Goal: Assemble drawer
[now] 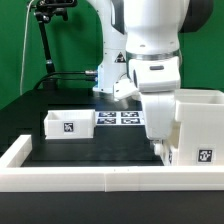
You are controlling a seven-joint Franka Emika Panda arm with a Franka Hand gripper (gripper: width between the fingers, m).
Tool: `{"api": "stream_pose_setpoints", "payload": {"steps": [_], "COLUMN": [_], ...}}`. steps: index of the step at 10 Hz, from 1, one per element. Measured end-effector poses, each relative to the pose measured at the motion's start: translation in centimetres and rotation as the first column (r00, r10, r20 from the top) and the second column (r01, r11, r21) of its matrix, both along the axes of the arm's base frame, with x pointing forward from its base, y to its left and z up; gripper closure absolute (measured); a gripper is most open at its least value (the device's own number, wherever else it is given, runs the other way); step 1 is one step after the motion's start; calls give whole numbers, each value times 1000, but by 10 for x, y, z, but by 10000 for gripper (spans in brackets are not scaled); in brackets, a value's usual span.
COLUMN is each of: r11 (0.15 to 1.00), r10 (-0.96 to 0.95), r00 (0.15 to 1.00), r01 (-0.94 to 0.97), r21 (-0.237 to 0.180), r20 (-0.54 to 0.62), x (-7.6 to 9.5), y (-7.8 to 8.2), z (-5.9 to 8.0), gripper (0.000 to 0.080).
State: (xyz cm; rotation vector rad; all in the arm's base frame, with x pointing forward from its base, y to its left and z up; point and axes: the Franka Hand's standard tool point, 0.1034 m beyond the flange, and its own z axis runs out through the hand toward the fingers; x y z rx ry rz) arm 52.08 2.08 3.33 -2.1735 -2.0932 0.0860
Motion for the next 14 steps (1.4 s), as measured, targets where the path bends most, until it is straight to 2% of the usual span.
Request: {"api": "stream_pose_setpoints", "payload": {"steps": [2,7,13,14], "r11": [999,996,996,990], "r10": [-36,-80,-82,-137], "r00": [999,997,997,989], "r01": [36,81,82,138], "r21": [-8,-30,-29,-16], "r20": [-3,16,13,54], "x": [-11,-29,-30,-31], "y": [-23,-48,-48,-57], "z": [6,35,32,33], "gripper": [151,151,151,151]}}
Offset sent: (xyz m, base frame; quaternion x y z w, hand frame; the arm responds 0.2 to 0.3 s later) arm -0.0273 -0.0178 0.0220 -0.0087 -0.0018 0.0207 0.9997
